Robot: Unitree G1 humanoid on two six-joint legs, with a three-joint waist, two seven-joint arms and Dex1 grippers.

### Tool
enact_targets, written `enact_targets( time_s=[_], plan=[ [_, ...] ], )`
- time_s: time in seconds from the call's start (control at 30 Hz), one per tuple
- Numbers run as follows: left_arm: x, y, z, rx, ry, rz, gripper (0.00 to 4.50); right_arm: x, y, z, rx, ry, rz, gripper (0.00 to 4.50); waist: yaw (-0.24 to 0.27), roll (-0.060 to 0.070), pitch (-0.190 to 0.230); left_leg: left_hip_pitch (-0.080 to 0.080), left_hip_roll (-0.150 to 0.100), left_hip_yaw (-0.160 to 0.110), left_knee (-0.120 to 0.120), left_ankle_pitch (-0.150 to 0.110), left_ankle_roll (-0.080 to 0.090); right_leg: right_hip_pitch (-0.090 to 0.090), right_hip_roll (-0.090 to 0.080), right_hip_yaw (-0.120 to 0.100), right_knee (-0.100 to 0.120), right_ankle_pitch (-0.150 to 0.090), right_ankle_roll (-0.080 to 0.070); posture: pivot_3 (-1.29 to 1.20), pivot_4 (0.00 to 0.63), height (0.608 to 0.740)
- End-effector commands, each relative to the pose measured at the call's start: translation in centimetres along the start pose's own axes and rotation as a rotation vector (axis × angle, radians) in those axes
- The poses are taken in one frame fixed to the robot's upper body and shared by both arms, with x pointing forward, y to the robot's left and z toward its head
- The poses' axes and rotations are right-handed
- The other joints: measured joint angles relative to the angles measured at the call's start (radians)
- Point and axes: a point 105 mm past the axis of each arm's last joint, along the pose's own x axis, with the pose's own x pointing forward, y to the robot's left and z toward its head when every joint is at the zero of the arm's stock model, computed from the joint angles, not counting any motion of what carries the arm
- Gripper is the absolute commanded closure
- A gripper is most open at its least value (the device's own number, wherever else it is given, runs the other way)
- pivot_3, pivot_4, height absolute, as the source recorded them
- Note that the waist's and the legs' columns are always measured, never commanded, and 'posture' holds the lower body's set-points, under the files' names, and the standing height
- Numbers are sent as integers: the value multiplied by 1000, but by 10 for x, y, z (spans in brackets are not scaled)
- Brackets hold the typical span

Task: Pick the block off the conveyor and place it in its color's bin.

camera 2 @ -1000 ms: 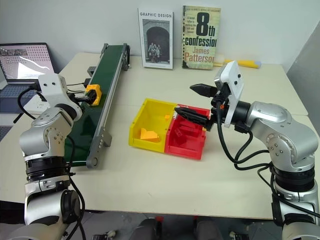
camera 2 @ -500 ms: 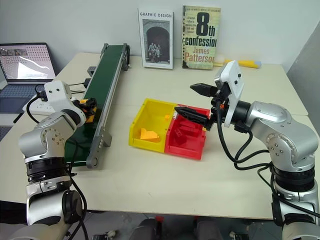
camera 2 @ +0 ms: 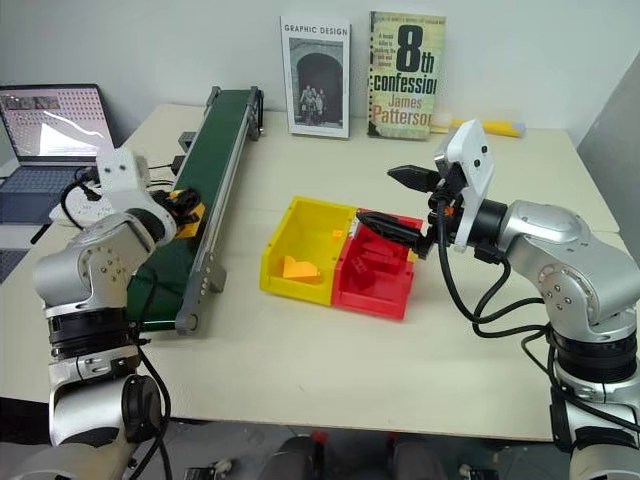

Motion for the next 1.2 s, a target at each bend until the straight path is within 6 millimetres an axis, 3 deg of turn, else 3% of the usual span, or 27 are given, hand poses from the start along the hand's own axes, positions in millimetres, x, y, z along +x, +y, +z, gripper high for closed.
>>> enact_targets(
  time_s=[0.03, 0.2, 0.37, 0.53, 0.6, 0.63, 0.8, 1.0, 1.2],
  plan=[
    [-2, -60, 22, 120, -31, -291, 2950, -11, 12, -1, -116, 63, 39, 0, 1, 0, 0, -1, 0, 0, 0, 0, 0, 0, 0, 0, 0, 0, 0, 0, 150, 740],
    [-9, -118, -1, 172, 61, -587, 2950, -16, 23, -9, -142, 120, 71, 0, -5, 0, 0, 0, -1, 1, -1, 0, 0, 0, 0, 1, -1, 0, 0, 0, 150, 740],
    [-9, -135, -29, 226, 145, -658, 2950, -21, 28, -12, -146, 152, 62, 0, -10, 0, 0, 1, 0, 2, -1, 0, 0, 0, 1, 2, 0, 0, 0, 0, 150, 740],
    [-2, -134, -36, 249, 155, -642, 2950, -25, 29, -10, -135, 145, 29, 0, -6, 0, 0, 1, 0, 1, 0, 0, 0, 0, 1, 1, 0, 0, 0, 0, 150, 740],
    [-2, -135, -34, 233, 147, -661, 2251, -26, 30, -11, -131, 150, 23, 0, -6, 0, 0, 0, 0, 1, 0, 0, 0, 0, 1, 1, 0, 0, 0, 0, 150, 740],
    [-2, -136, -34, 229, 146, -668, 2247, -26, 30, -11, -130, 151, 21, 0, -5, 0, 0, 0, 0, 1, 0, 0, 0, 0, 1, 1, 0, 0, 0, 0, 150, 740],
    [-2, -136, -29, 222, 128, -676, 1196, -27, 29, -11, -121, 148, 7, 0, -5, 0, 0, 0, 0, 1, 0, 0, 0, 0, 1, 1, 0, 0, 0, 0, 150, 740],
    [-4, -113, -13, 232, 97, -625, 151, -27, 24, -10, -119, 146, 3, 0, -6, 0, 0, 0, 0, 1, 0, 0, 0, 0, 1, 1, 0, 0, 0, 0, 150, 740],
    [-25, -75, 6, 392, 95, -618, 73, -32, 7, -11, -128, 160, -14, 0, -7, 0, 0, 1, 0, 2, -1, 0, 0, 0, 2, 1, 0, 0, 0, 0, 150, 740]
  ],
)
